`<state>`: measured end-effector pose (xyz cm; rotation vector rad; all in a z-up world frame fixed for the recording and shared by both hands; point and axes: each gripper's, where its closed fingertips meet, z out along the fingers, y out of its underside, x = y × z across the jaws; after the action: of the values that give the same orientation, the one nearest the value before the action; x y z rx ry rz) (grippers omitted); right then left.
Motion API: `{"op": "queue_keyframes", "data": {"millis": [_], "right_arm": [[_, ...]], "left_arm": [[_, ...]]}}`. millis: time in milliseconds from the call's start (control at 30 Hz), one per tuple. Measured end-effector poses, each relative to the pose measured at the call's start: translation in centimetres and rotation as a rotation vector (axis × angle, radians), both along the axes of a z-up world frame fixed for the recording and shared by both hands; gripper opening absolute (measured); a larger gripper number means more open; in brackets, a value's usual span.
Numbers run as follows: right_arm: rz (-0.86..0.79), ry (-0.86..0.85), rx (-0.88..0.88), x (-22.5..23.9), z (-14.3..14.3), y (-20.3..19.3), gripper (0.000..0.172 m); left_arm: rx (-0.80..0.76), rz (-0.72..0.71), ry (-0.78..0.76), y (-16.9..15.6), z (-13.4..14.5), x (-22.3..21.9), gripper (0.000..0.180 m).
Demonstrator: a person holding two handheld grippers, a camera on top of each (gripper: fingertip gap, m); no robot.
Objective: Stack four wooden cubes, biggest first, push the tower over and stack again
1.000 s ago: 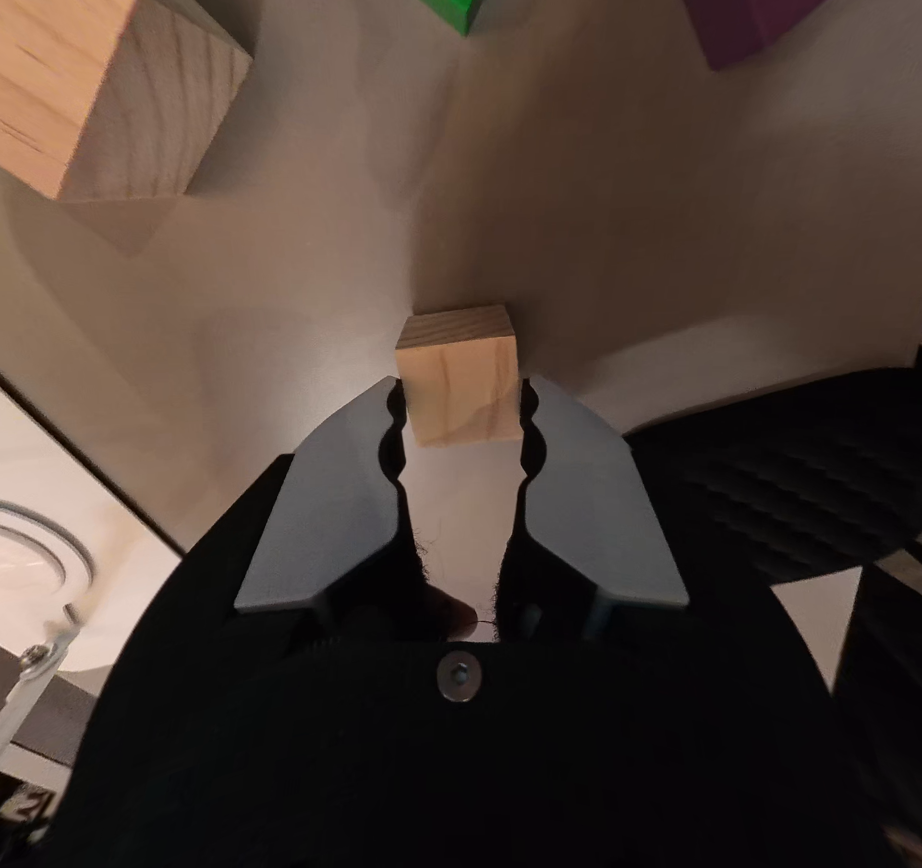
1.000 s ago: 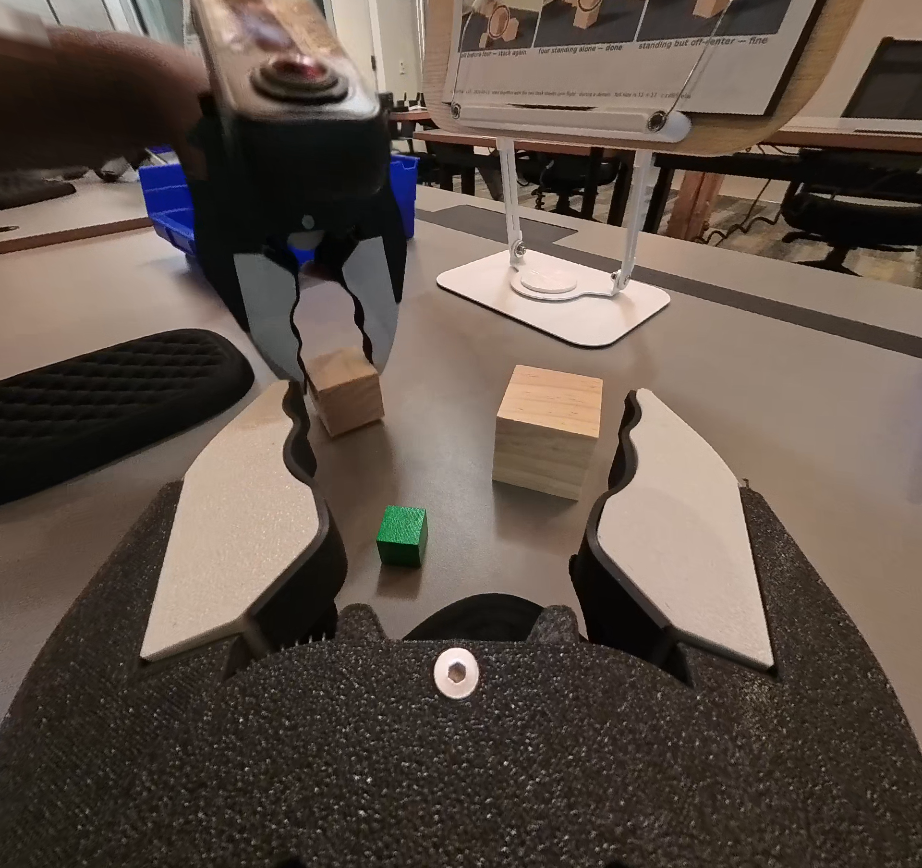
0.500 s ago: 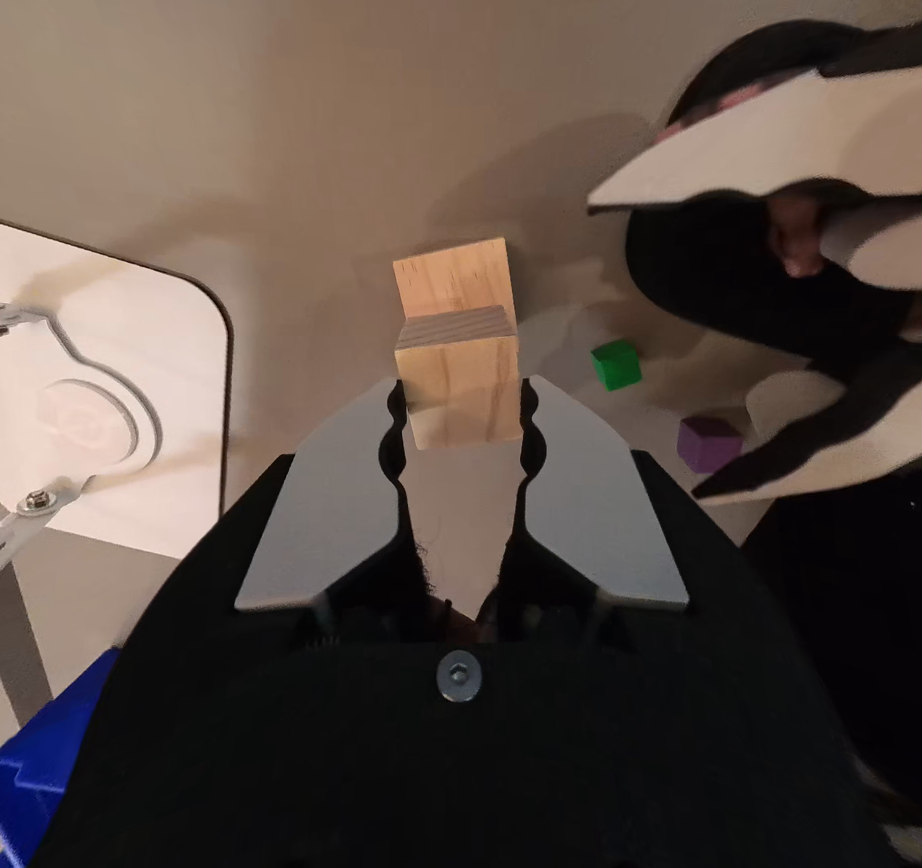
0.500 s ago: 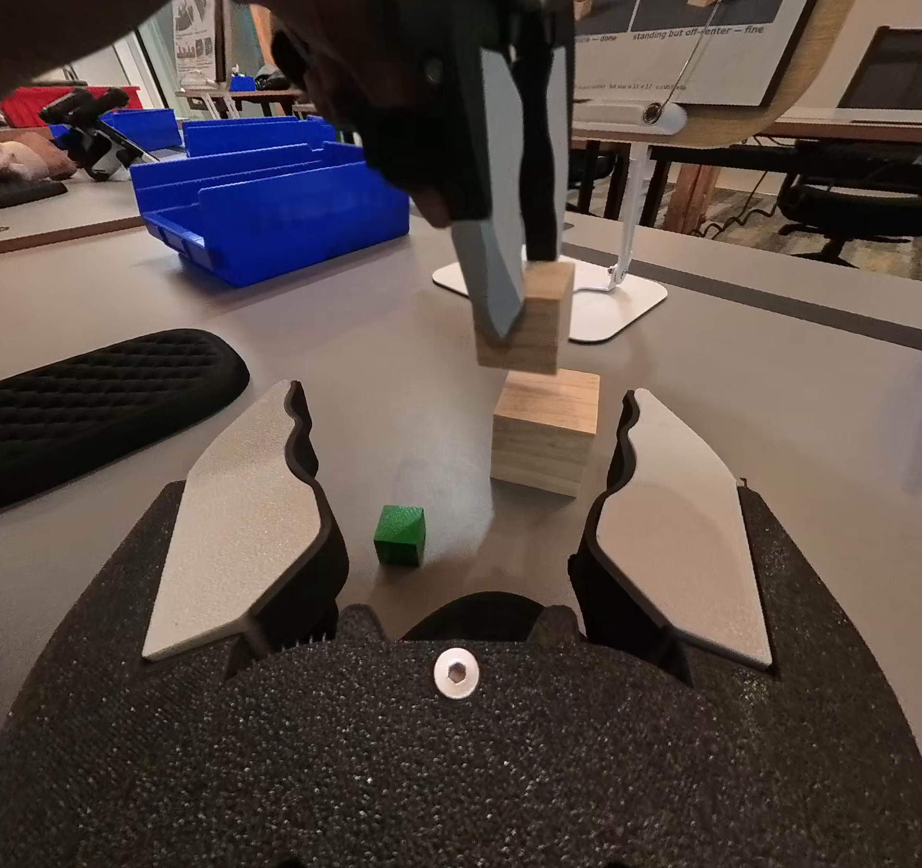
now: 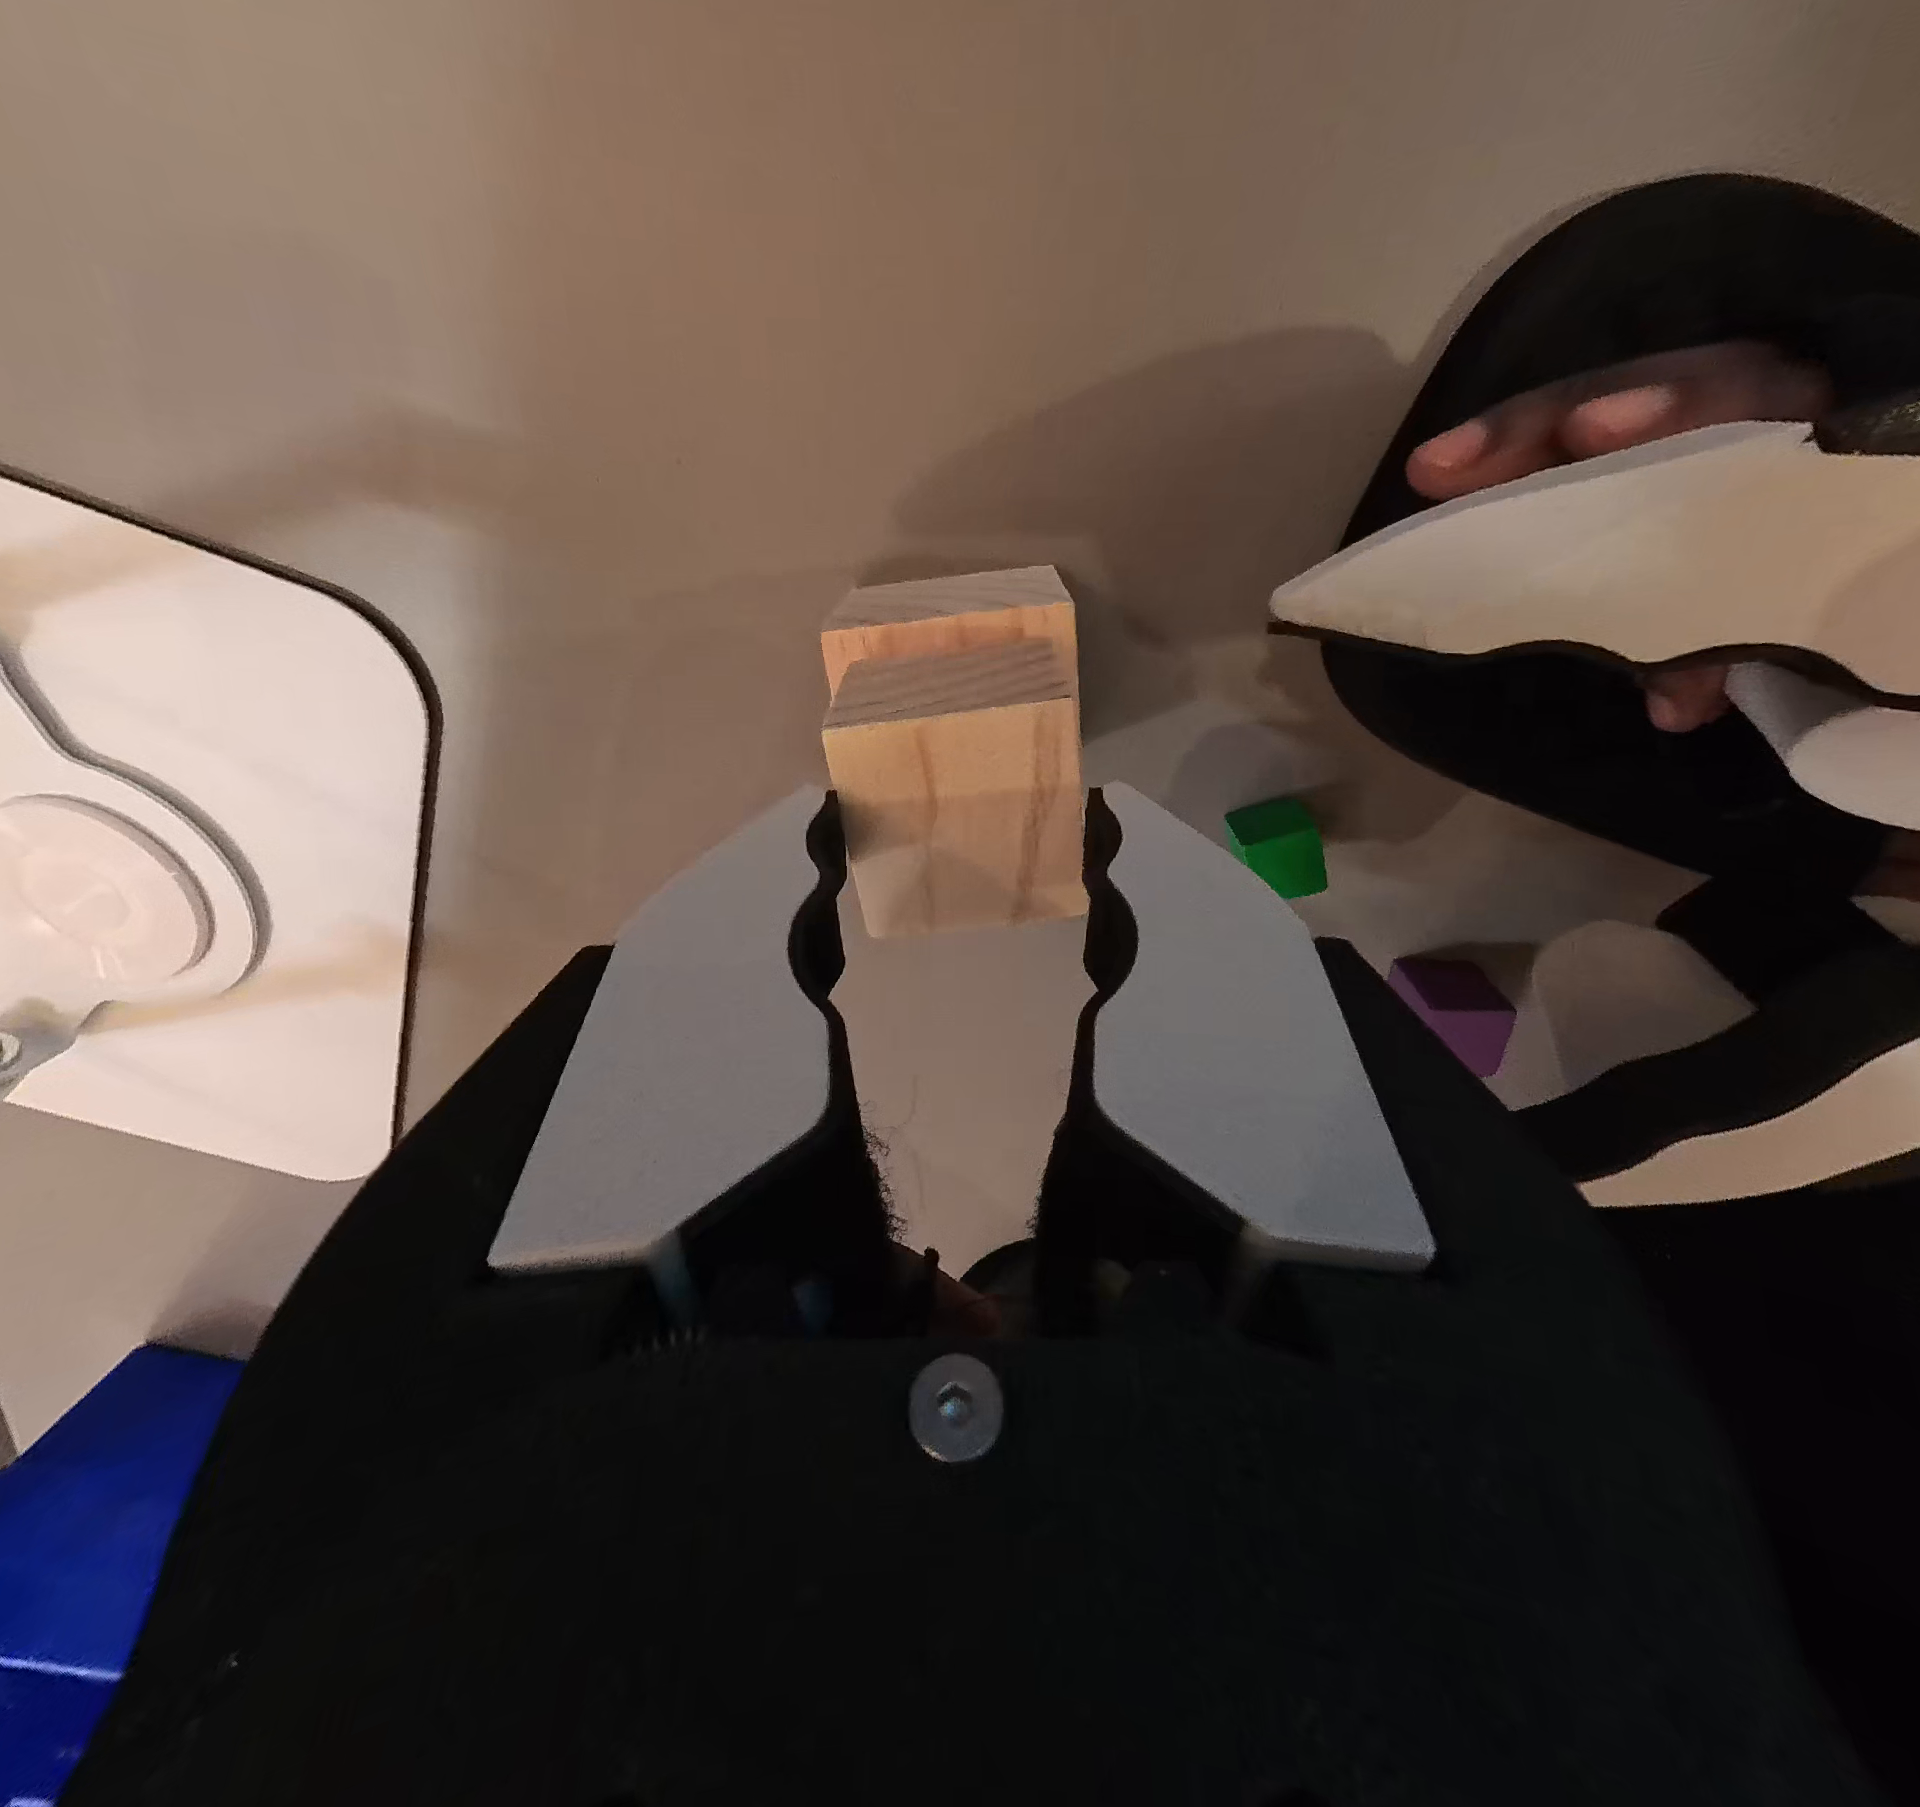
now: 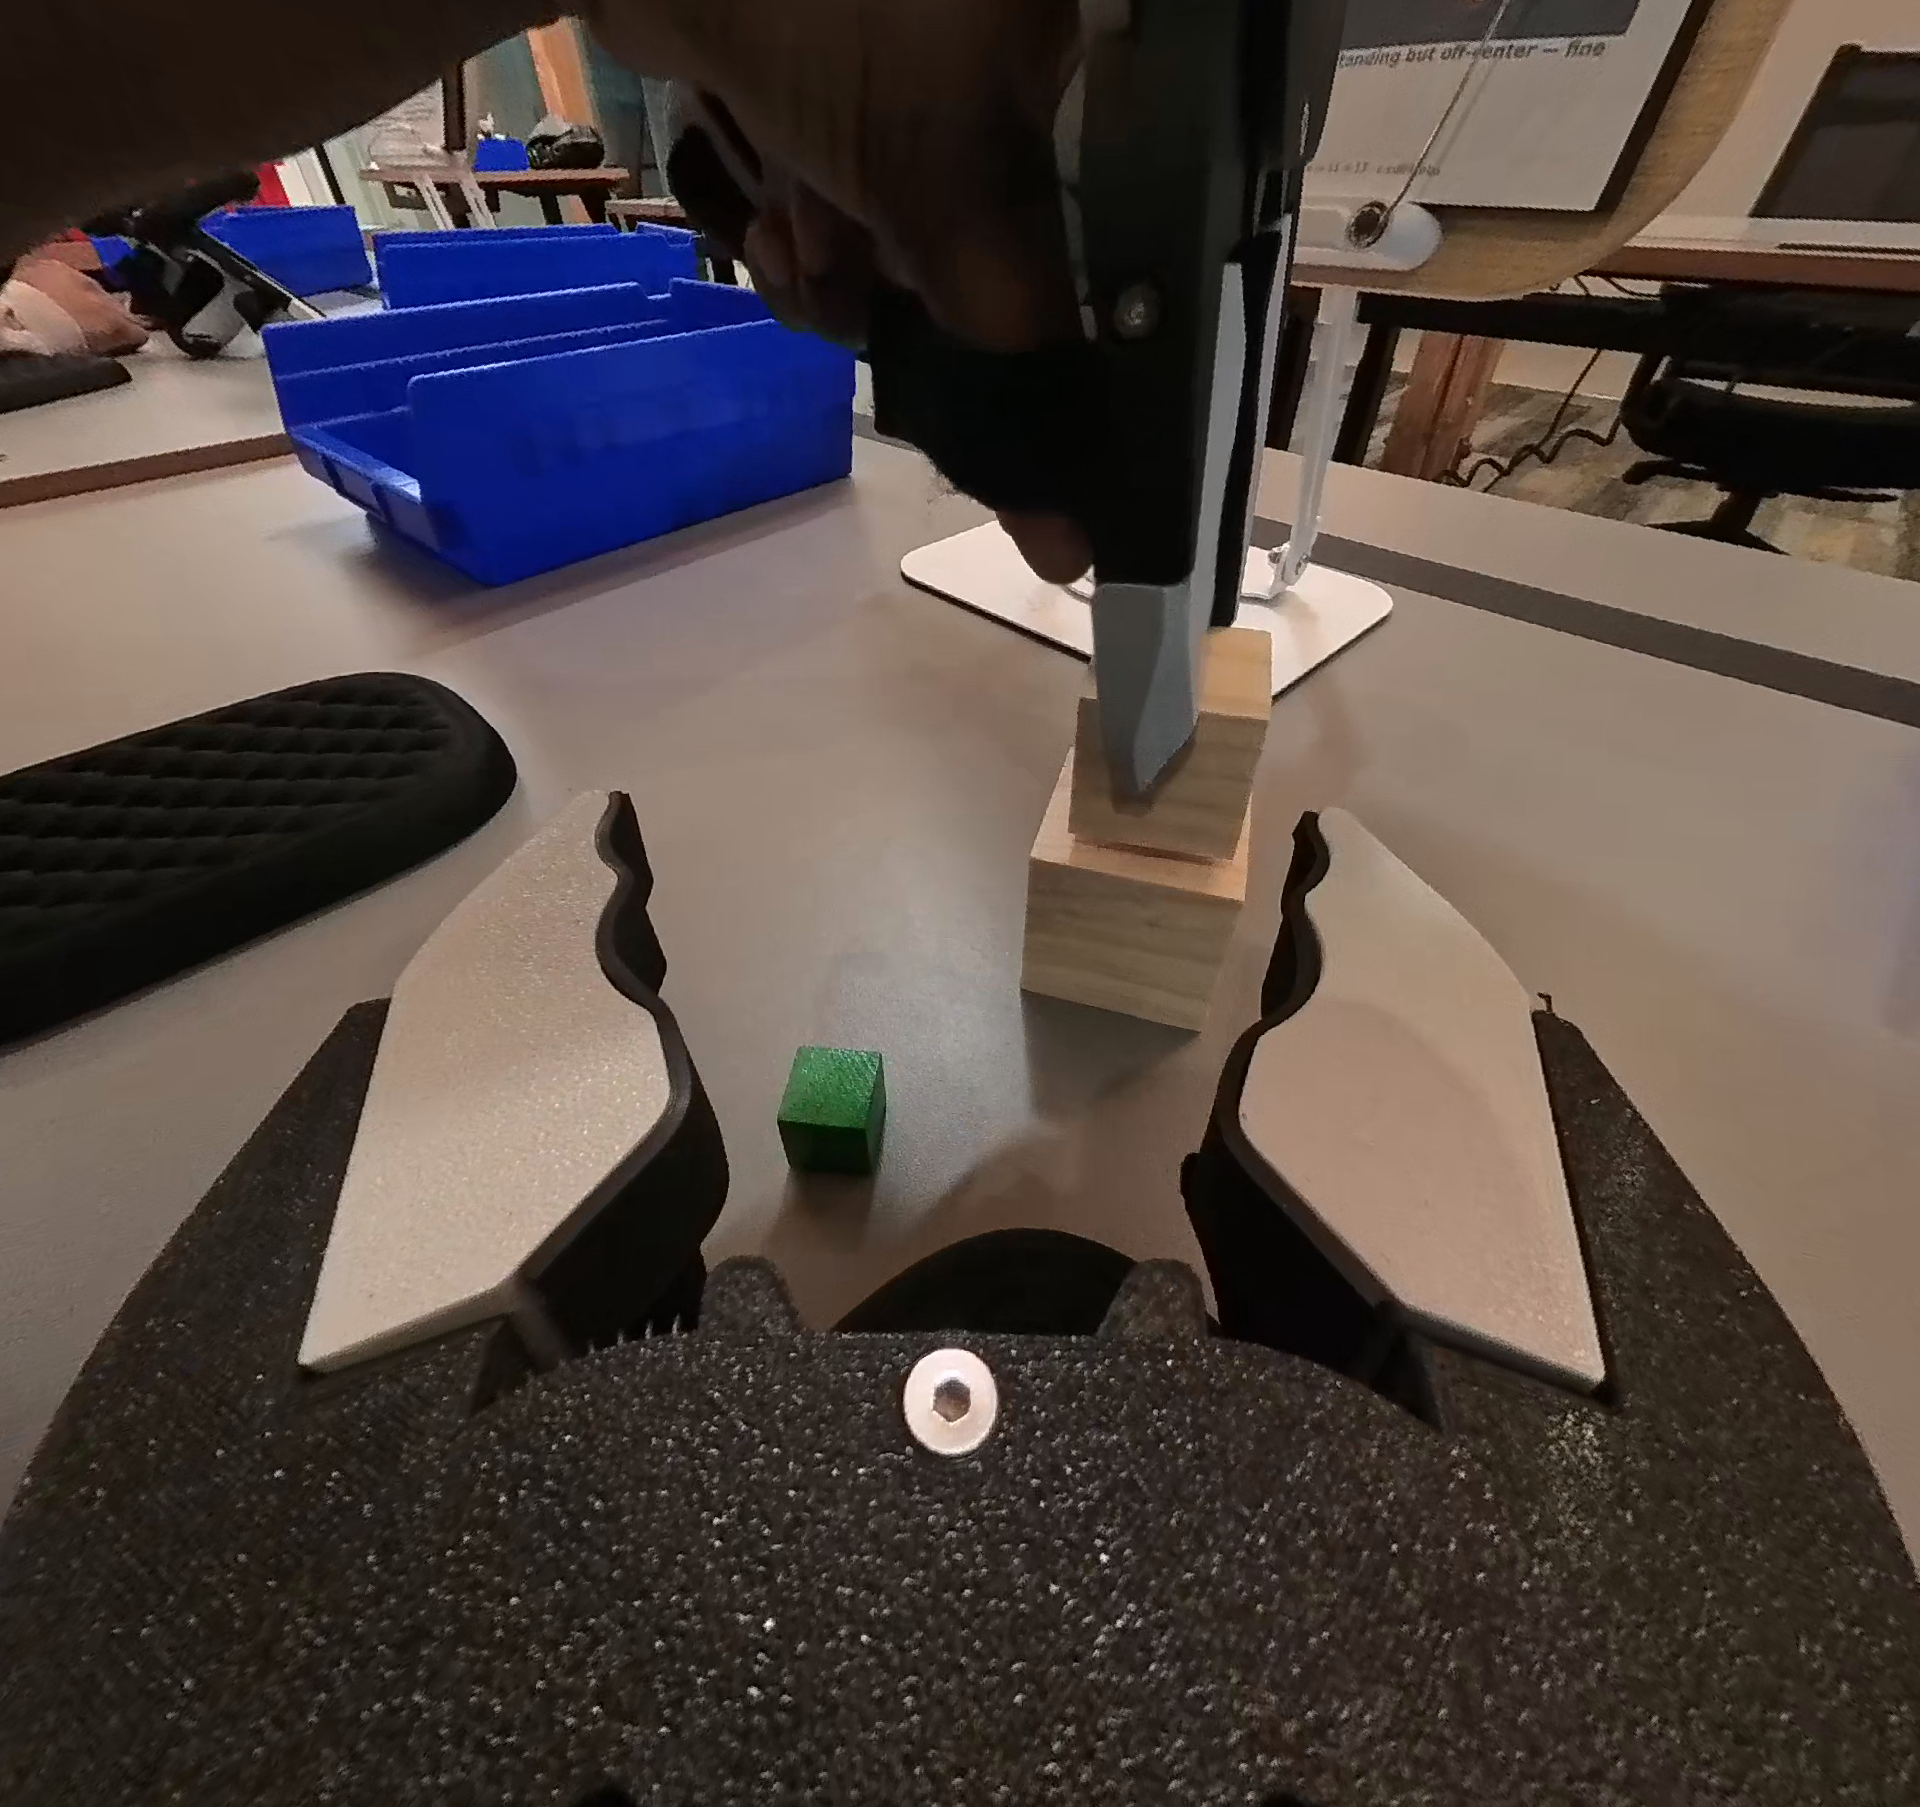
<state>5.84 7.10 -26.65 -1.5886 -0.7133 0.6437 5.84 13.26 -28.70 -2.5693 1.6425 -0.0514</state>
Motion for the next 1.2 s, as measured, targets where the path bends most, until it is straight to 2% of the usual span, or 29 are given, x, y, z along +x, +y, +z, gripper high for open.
{"op": "queue_keyframes", "data": {"millis": [367, 533, 667, 800, 1000, 1200], "right_arm": [[0.002, 0.005, -0.002, 0.0, 0.0, 0.0, 0.113], [0.007, 0.001, -0.004, -0.1, 0.0, 0.0, 0.113], [0.005, 0.003, 0.005, -0.1, 0.1, -0.1, 0.113], [0.012, 0.020, 0.012, 0.0, 0.3, -0.2, 0.114], [0.007, 0.074, 0.002, 0.5, 0.7, -0.1, 0.115], [0.012, 0.097, -0.014, 0.6, 0.8, 0.0, 0.114]], "left_arm": [[-0.020, -0.011, 0.001, -0.1, -0.5, -0.2, 0.045], [0.000, -0.028, -0.020, -0.1, 0.2, -0.1, 0.076], [0.063, -0.052, -0.104, 0.3, 2.1, 0.3, 0.101], [0.179, -0.063, -0.228, 0.3, 4.6, -0.2, 0.112], [0.203, -0.026, -0.520, -3.5, 6.8, -1.9, 0.110], [0.219, -0.057, -0.527, -9.2, 3.5, -4.7, 0.112]]}}
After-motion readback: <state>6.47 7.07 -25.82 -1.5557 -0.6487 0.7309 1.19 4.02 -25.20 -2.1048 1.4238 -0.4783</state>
